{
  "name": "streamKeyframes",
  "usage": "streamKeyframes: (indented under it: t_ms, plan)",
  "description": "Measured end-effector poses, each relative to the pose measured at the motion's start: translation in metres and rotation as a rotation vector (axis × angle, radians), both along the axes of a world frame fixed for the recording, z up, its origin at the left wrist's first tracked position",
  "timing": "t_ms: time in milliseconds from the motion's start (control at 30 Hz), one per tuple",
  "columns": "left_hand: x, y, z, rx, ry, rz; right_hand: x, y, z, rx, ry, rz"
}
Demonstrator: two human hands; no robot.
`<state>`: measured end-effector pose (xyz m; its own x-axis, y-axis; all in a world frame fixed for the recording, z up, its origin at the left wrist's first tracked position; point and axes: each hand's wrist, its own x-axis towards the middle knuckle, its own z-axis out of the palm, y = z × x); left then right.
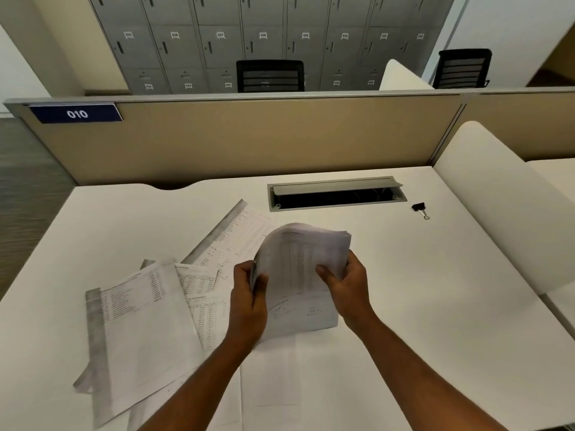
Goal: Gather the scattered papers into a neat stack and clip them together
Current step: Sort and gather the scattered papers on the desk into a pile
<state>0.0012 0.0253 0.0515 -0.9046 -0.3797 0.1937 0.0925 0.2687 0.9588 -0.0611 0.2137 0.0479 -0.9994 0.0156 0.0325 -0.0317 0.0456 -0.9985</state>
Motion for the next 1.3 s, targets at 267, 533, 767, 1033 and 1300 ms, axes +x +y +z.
streamKeyframes:
  t_ms: [267,533,767,1033,1300]
  plan:
    - [-0.003,-0.005,0.011,0.009,0.078,0.012,0.006,0.005,0.004,-0.126,0.045,0.028]
    - [-0.007,-0.017,0.002,0.149,-0.036,-0.009,0.002,0.009,-0.004,-0.054,0.015,-0.029]
    - [0.0,-0.011,-0.013,0.109,-0.115,0.054,0.006,0.012,-0.008,-0.006,-0.021,-0.017]
    - [-0.002,-0.013,-0.016,0.062,-0.16,0.067,-0.001,0.012,-0.013,-0.082,-0.092,-0.173]
    - [0.013,-0.012,-0.046,0.578,-0.318,0.168,0.011,0.0,-0.015,-0.739,-0.329,-0.09]
